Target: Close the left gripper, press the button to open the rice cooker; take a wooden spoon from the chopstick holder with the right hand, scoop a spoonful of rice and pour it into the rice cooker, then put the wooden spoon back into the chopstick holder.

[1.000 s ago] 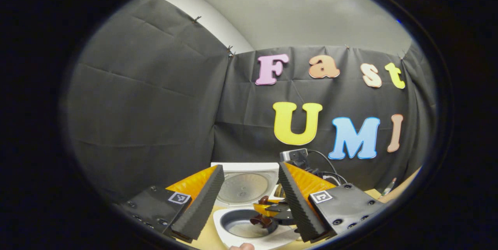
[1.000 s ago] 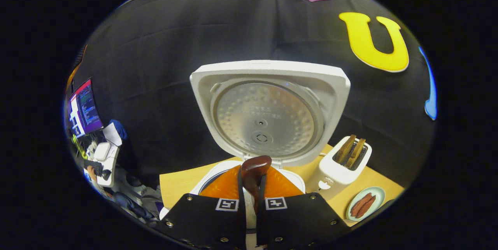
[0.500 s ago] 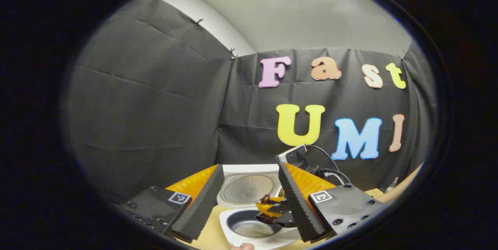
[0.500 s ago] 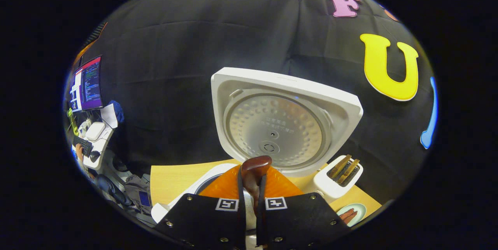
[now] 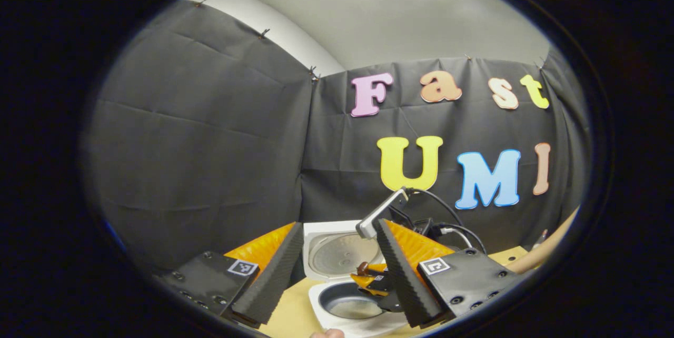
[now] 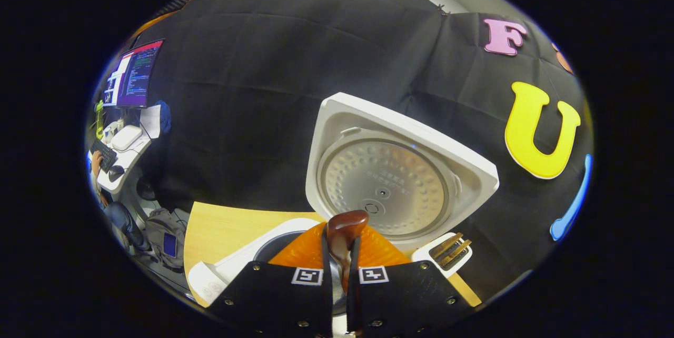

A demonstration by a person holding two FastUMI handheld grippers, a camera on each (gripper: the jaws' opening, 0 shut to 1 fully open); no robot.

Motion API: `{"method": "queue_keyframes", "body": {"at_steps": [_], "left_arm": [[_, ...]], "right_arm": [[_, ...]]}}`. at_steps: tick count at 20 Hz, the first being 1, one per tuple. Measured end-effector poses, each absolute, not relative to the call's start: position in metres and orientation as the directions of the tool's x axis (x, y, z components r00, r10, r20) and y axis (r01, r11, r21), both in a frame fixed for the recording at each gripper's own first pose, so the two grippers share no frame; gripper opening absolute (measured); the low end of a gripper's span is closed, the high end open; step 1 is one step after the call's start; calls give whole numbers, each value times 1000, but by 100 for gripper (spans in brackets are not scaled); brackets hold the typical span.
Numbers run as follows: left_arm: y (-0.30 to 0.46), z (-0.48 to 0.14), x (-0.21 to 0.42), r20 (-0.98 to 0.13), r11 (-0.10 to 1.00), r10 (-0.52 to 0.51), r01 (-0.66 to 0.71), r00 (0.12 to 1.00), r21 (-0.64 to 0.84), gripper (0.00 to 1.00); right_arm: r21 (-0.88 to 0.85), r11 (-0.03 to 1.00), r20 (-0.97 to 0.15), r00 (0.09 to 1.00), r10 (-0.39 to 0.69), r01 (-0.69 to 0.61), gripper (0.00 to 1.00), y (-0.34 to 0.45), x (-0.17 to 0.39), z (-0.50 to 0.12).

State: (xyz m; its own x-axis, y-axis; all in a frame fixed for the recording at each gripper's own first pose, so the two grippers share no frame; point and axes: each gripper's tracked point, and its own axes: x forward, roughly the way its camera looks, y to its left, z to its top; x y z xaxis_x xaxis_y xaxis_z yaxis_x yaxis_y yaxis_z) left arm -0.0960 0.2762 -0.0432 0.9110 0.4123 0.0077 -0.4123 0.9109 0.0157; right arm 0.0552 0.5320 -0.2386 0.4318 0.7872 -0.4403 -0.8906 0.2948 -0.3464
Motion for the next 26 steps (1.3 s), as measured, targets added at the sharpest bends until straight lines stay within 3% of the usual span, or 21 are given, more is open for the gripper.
{"method": "queue_keyframes", "body": {"at_steps": [7, 16, 19, 26], "left_arm": [[275, -40, -104, 13, 902, 430, -431, 903, 32, 98], [262, -42, -92, 5, 915, 403, -403, 915, 24, 98], [253, -43, -85, -4, 928, 372, -372, 928, 17, 94], [254, -42, -82, -2, 932, 362, -362, 932, 3, 96]], "right_arm": [[-341, 293, -428, 425, 798, -893, 11, 534, 49, -233], [18, 436, -426, 388, 818, -900, 11, 519, 66, -219], [149, 466, -406, 376, 833, -872, 11, 511, 72, -215], [389, 517, -377, 380, 845, -763, 11, 490, 92, -218]]}}
